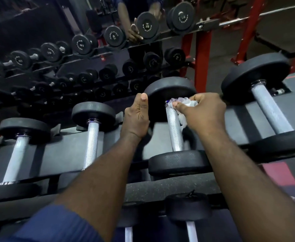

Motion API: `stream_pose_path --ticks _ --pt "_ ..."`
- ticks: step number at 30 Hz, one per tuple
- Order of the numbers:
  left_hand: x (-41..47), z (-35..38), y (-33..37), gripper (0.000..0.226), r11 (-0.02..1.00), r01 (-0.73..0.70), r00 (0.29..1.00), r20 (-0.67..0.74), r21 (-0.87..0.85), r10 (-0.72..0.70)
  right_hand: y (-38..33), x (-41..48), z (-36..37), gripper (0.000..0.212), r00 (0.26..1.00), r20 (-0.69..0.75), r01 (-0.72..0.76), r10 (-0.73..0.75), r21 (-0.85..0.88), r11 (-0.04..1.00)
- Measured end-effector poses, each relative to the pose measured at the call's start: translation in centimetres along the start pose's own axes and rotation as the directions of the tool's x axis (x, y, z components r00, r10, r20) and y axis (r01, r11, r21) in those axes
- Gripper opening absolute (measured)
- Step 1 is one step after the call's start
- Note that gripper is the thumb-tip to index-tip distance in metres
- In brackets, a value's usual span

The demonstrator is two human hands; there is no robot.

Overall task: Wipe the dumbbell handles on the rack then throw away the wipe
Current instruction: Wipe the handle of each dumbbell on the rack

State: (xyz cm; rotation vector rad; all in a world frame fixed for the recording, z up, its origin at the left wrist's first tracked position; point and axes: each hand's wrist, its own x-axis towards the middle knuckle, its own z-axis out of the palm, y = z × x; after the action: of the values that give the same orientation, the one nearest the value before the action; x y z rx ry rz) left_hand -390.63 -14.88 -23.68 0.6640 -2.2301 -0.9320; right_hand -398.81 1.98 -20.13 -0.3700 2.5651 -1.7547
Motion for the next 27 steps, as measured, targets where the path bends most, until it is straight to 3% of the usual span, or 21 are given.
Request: stream_pose_path --ticks 11,15,18,20,25,27 --pt "0.0 -0.2 0.2 0.063 0.999 -0.004 1.0 0.031 0.042 0.002 1.2 0.5 0.6 0.018 0.99 0.065 -0.118 0.127 -0.131 0.984" --pt "0.2 -0.2 -0.2 0.061 0.999 -0.017 0.998 0.059 0.039 0.015 -1.0 -0.6 -0.1 0.015 0.996 -0.039 0.082 -0.086 -0.095 0.992" --pt "0.2 -0.2 -0.1 0.06 1.0 -0.008 0.997 0.083 0.028 0.006 -3.3 -1.7 0.9 0.008 0.958 0.07 0.287 -0.279 -0.17 0.943" --pt "0.2 -0.3 -0.3 0.053 1.0 -0.016 0.997 0.077 0.018 0.015 -3.5 -1.7 1.6 0.006 0.947 0.086 0.321 -0.309 -0.242 0.916" --pt "0.4 -0.5 -0.1 0.053 0.999 -0.021 0.995 0.099 0.035 0.018 -2.1 -1.2 -0.4 0.003 0.976 -0.083 0.164 -0.202 -0.337 0.927" --pt "0.4 -0.5 -0.1 0.053 0.999 -0.027 0.993 0.116 0.034 0.023 -1.4 -1.1 -0.8 0.013 0.994 -0.045 0.079 -0.1 -0.338 0.938"
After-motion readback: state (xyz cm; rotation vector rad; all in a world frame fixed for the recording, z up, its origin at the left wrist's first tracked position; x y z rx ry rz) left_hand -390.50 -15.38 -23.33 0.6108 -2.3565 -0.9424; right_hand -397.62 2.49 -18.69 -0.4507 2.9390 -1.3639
